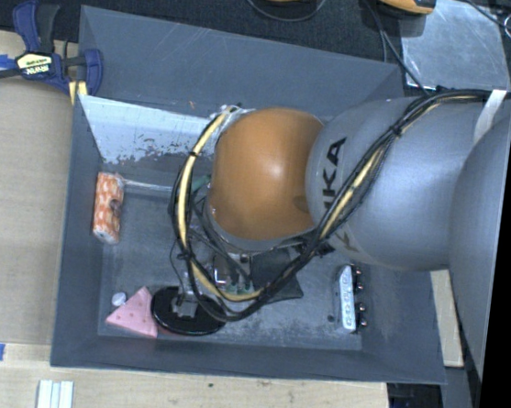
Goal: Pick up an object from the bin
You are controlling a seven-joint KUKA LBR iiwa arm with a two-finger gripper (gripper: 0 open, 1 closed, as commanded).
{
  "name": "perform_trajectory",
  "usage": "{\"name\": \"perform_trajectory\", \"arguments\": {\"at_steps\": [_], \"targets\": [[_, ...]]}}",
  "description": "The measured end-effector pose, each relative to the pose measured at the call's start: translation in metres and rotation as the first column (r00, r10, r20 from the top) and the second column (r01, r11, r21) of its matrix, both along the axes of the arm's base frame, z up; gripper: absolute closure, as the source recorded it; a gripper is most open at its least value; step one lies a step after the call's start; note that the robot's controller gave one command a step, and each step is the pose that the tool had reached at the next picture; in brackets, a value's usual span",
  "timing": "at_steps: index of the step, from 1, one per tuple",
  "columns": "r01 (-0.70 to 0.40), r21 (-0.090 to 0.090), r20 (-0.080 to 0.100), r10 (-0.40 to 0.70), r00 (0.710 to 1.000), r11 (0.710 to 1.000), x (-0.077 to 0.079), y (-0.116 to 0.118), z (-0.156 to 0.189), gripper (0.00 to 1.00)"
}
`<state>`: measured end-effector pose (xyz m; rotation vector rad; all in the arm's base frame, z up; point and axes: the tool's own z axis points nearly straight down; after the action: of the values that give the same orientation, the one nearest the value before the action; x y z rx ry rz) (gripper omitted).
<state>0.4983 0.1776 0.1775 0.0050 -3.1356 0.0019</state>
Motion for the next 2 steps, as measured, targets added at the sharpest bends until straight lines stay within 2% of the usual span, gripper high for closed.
{"name": "perform_trajectory", "arguments": {"at_steps": [1,2], "targets": [[0.004,0.002,0.008,-0.004,1.0,1.0,0.002,-0.001,0.005,0.0],[0.084,-0.001,0.0,-0.084,0.996,0.996,-0.009,-0.038,-0.108,0.0]]}}
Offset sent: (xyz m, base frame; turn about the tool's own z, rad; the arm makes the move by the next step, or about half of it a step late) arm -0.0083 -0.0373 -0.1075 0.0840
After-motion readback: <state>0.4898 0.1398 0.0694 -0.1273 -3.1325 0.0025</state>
